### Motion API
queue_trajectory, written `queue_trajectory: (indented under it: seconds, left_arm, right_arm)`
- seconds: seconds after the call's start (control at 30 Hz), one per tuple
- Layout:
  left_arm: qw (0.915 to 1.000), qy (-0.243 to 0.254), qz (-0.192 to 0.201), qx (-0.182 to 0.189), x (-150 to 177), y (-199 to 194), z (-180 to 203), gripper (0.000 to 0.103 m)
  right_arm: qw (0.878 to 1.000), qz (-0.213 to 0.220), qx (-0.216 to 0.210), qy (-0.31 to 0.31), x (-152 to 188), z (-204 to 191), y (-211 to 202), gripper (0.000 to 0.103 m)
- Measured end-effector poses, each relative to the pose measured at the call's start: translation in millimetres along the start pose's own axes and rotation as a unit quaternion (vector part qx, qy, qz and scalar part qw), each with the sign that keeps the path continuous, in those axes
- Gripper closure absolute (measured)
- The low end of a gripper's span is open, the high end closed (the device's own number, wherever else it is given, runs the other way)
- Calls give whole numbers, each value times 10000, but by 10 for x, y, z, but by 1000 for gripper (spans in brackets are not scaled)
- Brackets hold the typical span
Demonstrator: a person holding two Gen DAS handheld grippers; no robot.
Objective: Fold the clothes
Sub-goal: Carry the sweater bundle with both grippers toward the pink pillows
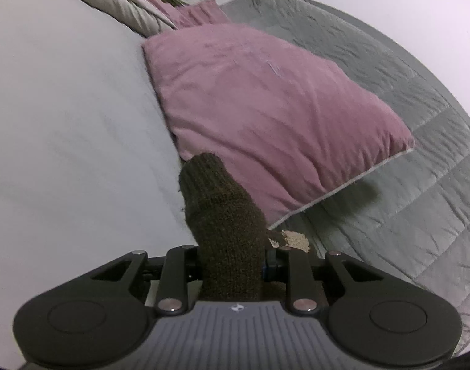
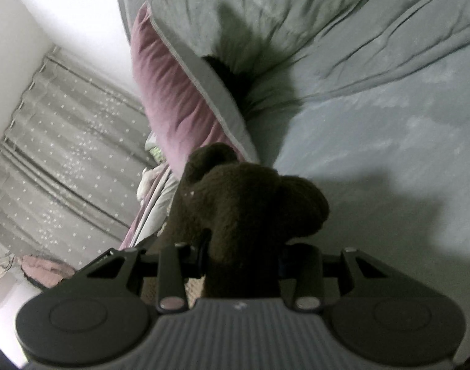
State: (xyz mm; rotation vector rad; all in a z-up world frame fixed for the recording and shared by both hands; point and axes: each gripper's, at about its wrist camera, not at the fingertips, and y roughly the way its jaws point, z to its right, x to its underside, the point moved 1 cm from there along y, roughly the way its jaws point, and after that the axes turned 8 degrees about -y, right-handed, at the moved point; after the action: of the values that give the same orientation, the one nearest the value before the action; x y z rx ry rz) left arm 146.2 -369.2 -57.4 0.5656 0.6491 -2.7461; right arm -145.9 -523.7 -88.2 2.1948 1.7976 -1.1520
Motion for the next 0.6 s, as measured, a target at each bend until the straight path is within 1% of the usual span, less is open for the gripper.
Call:
queue_trajectory:
  seconds: [0.4, 0.5, 0.6]
  left_arm:
    - [9981, 79, -522, 312, 450, 608, 267, 79]
    - [9975, 98, -604, 363, 533, 714, 267, 79]
    - [9973, 158, -639, 338, 596, 782, 209, 79]
  right_arm:
    - [9971, 460, 565, -227, -385, 415, -342, 67]
    - [9962, 535, 660, -199, -433, 542, -403, 67]
    - [9959, 553, 708, -121, -431, 674, -418, 67]
